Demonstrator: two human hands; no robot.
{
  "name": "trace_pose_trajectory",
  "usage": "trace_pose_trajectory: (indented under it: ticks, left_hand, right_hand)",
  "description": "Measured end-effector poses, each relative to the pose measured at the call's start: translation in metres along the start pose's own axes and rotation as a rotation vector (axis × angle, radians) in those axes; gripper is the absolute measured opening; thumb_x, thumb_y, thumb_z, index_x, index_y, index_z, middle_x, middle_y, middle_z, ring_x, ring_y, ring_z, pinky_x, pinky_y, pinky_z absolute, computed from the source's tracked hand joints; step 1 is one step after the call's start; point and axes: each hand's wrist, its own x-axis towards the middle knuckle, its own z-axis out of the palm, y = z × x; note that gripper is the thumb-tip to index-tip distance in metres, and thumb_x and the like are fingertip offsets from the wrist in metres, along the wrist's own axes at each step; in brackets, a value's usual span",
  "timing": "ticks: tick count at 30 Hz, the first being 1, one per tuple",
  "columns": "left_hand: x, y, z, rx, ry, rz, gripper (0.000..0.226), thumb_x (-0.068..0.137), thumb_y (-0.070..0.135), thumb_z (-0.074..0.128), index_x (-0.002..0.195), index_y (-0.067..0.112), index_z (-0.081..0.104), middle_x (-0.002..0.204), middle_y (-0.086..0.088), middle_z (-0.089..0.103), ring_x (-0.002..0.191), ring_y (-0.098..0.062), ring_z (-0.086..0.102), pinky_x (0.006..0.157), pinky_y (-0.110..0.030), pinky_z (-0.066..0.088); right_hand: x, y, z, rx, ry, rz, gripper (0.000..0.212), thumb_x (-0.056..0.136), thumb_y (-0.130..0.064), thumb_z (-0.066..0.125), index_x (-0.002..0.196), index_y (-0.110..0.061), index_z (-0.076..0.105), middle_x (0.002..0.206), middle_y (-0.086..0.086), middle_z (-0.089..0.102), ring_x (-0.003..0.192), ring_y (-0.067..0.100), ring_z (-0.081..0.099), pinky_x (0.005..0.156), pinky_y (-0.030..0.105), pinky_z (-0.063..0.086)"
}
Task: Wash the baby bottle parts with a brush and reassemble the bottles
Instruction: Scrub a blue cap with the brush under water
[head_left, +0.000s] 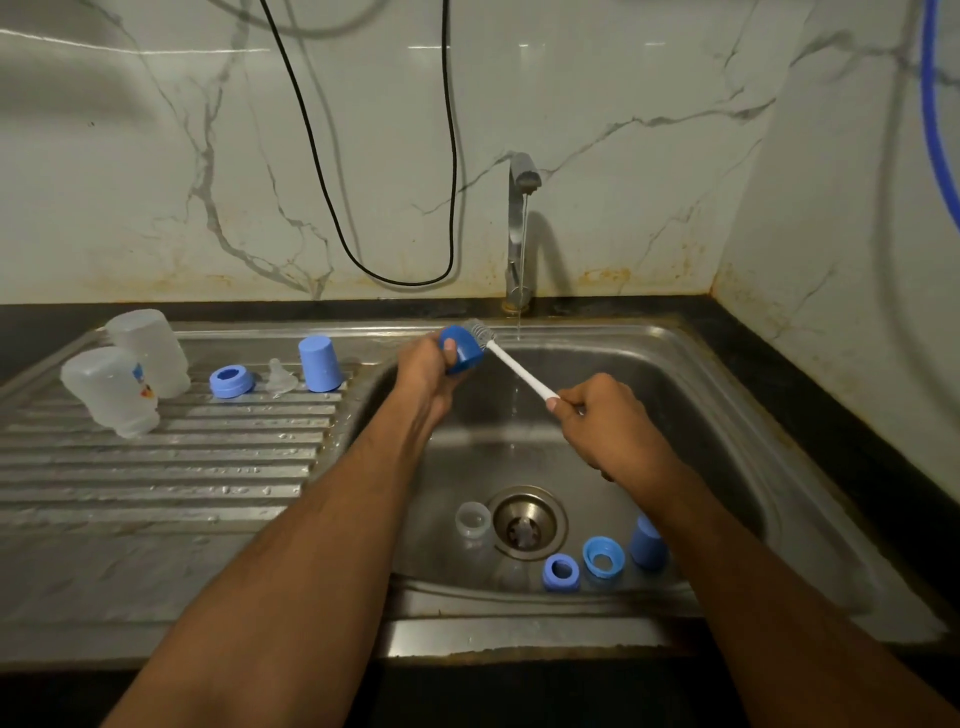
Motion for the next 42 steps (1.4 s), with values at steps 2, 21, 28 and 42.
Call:
trace_pose_trajectory:
  ticks: [2,21,28,42]
  left_hand:
    - [-0.005,-0.001,0.006,-0.028,-0.027,-0.025,0.023,0.098,-0.001,0.049,0.117,0.007,0.059,0.111,-0.011,0.059,0.103,-0.024,0.062,0.084,-0.038,0.058]
    - [-0.001,0.002,-0.005,-0.010,0.027,-0.081,0.034,0.096,0.010,0.063,0.127,0.002,0.054,0.134,-0.018,0.054,0.118,-0.035,0.060,0.085,-0.044,0.058]
    - [-0.010,-0.001,0.003,-0.120,-0.050,-0.092,0.040,0.098,-0.003,0.049,0.137,0.002,0.045,0.137,-0.022,0.052,0.120,-0.038,0.059,0.103,-0.055,0.050]
    - [-0.012,0.002,0.004,-0.249,-0.077,-0.096,0.040,0.093,-0.007,0.047,0.132,0.003,0.046,0.135,-0.023,0.049,0.116,-0.040,0.058,0.098,-0.057,0.053]
  right_hand:
    - [0.001,-0.001,0.001,0.003,0.018,0.002,0.028,0.104,-0.031,0.054,0.119,-0.014,0.071,0.071,-0.004,0.058,0.059,0.009,0.055,0.055,0.027,0.049]
    - [-0.007,-0.008,0.009,-0.026,-0.031,-0.060,0.028,0.104,-0.032,0.055,0.117,-0.015,0.072,0.072,-0.004,0.060,0.062,0.009,0.057,0.054,0.024,0.045]
    - [-0.004,-0.013,0.010,-0.069,-0.001,-0.054,0.028,0.104,-0.034,0.053,0.116,-0.017,0.072,0.077,-0.003,0.063,0.068,0.010,0.061,0.062,0.029,0.053]
    - [-0.007,-0.015,0.000,0.005,-0.039,0.003,0.028,0.105,-0.030,0.053,0.118,-0.013,0.070,0.073,0.000,0.058,0.060,0.012,0.055,0.057,0.031,0.050]
